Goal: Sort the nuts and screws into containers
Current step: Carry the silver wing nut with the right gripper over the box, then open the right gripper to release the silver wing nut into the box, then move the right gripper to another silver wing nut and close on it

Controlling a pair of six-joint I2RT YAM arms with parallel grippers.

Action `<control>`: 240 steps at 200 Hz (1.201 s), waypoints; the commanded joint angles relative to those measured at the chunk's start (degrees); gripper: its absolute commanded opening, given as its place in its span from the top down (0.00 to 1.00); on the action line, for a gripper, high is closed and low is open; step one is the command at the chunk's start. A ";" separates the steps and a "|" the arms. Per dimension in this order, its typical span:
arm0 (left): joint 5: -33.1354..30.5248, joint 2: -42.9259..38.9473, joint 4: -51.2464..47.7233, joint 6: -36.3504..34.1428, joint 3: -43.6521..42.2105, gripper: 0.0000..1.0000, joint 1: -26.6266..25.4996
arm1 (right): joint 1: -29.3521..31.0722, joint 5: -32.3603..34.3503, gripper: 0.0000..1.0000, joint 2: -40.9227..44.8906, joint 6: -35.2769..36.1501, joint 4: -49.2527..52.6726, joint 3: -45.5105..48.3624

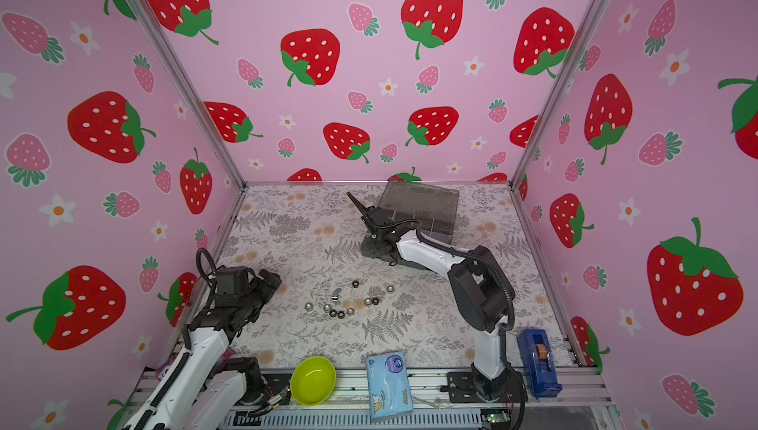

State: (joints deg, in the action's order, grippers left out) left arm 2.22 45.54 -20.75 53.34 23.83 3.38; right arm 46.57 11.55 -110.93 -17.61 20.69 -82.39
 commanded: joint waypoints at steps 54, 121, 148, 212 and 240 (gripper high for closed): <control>0.33 -0.23 0.33 0.05 0.62 0.01 0.20 | -0.59 1.63 0.79 -6.29 3.97 -0.09 -6.18; 0.02 -1.72 -0.54 0.11 0.73 0.01 0.14 | -0.59 2.64 0.52 -2.93 3.70 0.59 -4.97; 0.15 -1.77 -0.60 0.10 0.44 0.01 0.14 | 0.03 2.51 0.49 1.25 1.95 1.16 -1.93; 1.20 -1.16 0.26 0.35 0.36 0.01 0.12 | 7.88 8.30 0.44 11.96 -5.93 8.75 6.01; 1.57 -0.67 0.64 0.62 0.17 0.01 0.01 | 12.65 7.43 0.41 13.80 -9.39 9.46 8.24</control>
State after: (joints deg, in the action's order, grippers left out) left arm 3.20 44.60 -20.75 53.39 23.83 3.38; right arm 56.05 17.89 -98.43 -22.11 26.44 -76.05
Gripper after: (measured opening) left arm 0.993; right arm 0.585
